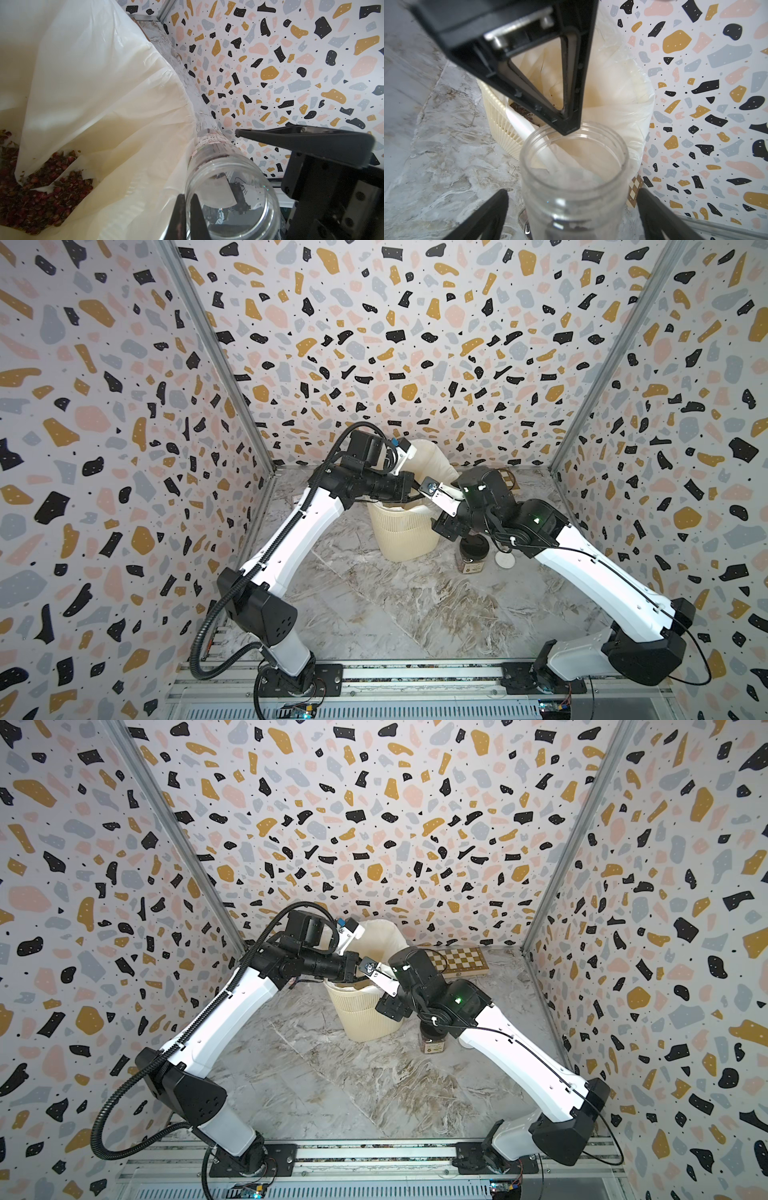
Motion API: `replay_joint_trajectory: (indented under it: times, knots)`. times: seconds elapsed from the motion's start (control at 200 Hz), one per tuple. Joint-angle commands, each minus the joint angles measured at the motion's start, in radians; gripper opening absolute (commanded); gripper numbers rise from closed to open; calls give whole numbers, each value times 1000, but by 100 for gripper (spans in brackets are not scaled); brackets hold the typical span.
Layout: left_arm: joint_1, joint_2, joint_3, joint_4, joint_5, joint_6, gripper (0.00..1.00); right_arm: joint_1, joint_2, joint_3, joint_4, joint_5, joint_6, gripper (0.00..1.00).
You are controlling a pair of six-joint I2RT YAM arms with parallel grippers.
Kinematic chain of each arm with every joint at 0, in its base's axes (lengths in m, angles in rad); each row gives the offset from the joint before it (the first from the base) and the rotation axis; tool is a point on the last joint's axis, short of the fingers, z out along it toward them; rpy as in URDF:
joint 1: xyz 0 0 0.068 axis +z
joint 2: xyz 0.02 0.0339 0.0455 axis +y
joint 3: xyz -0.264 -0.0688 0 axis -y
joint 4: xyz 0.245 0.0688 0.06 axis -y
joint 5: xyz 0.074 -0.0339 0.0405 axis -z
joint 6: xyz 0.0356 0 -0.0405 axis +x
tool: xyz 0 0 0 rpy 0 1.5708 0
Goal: Empty the moldy dried flower tea in the jars
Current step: Pour the moldy dried flower tea into the trash bin.
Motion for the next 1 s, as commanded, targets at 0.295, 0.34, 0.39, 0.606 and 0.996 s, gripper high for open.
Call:
replay_joint_trajectory:
  times: [0.295,0.34,0.39,0.606,0.996]
  knots:
    - [53,29,58,194,-2,-199,0,-532,-248,-49,296,-677,450,94]
    - [63,36,62,222,15,-227,0,-553,-252,-61,322,-685,494,94]
    - [73,46,67,257,35,-260,0,-581,-242,-59,333,-722,542,95]
    - [107,75,91,379,55,-367,0,-714,-228,-164,510,-930,904,98]
    - [128,90,41,674,48,-570,0,-670,-231,-454,1073,-970,1445,100]
